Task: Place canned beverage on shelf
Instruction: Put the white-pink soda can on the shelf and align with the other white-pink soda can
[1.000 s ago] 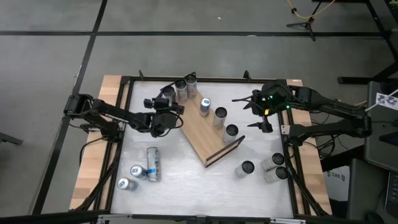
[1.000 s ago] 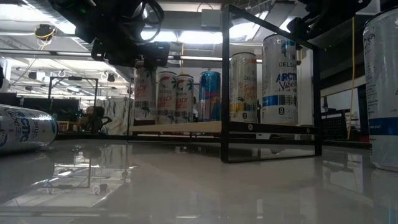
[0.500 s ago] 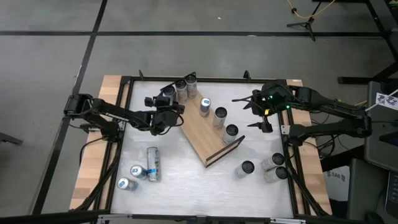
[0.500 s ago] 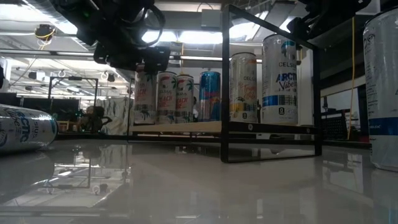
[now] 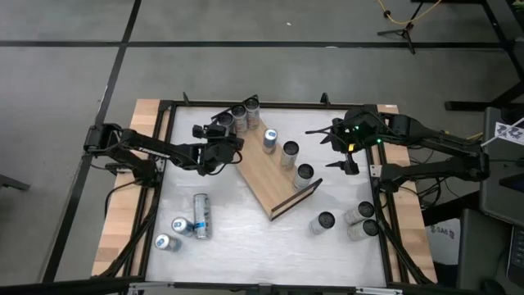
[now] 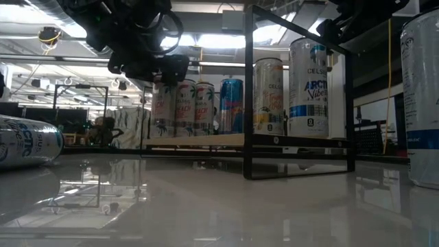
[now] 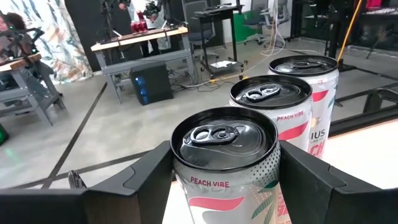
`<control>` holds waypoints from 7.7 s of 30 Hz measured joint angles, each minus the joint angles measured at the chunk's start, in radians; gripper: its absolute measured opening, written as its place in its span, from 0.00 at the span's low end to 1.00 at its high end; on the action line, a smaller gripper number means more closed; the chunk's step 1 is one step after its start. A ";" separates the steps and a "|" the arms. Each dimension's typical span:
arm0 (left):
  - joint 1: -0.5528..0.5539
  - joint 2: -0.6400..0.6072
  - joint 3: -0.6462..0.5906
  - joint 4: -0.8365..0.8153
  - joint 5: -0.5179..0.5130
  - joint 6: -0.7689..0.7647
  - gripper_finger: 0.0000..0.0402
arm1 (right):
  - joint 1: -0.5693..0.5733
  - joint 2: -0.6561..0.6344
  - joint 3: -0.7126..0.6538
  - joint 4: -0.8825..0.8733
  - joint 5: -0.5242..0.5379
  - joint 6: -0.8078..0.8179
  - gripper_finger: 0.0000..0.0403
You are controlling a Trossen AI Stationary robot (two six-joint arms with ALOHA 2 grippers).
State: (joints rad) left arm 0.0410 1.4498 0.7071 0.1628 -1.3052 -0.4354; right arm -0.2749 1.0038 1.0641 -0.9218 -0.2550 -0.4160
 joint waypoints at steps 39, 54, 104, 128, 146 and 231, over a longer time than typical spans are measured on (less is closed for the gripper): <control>-0.032 -0.066 -0.003 -0.008 0.004 0.051 0.87 | 0.000 0.000 0.000 0.000 0.000 0.000 0.94; -0.077 -0.277 -0.003 0.018 0.032 0.238 0.87 | 0.000 0.000 0.000 0.000 0.000 0.000 0.94; 0.626 -0.423 -0.002 -0.251 1.495 0.606 0.87 | 0.000 0.000 0.000 0.000 0.000 0.000 0.94; 0.626 -0.422 -0.002 -0.367 1.474 0.597 0.87 | 0.000 0.000 0.000 0.001 0.000 0.000 0.94; 0.557 -0.422 -0.002 -0.365 1.392 0.603 0.86 | 0.000 0.000 0.000 0.001 0.000 0.000 0.94; 0.269 -0.435 -0.003 -0.382 0.740 0.172 0.60 | 0.000 0.000 0.000 0.000 0.000 0.000 0.94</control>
State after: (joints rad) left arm 0.3102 1.0153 0.7044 -0.2191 -0.5655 -0.2634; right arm -0.2752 1.0035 1.0641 -0.9215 -0.2550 -0.4164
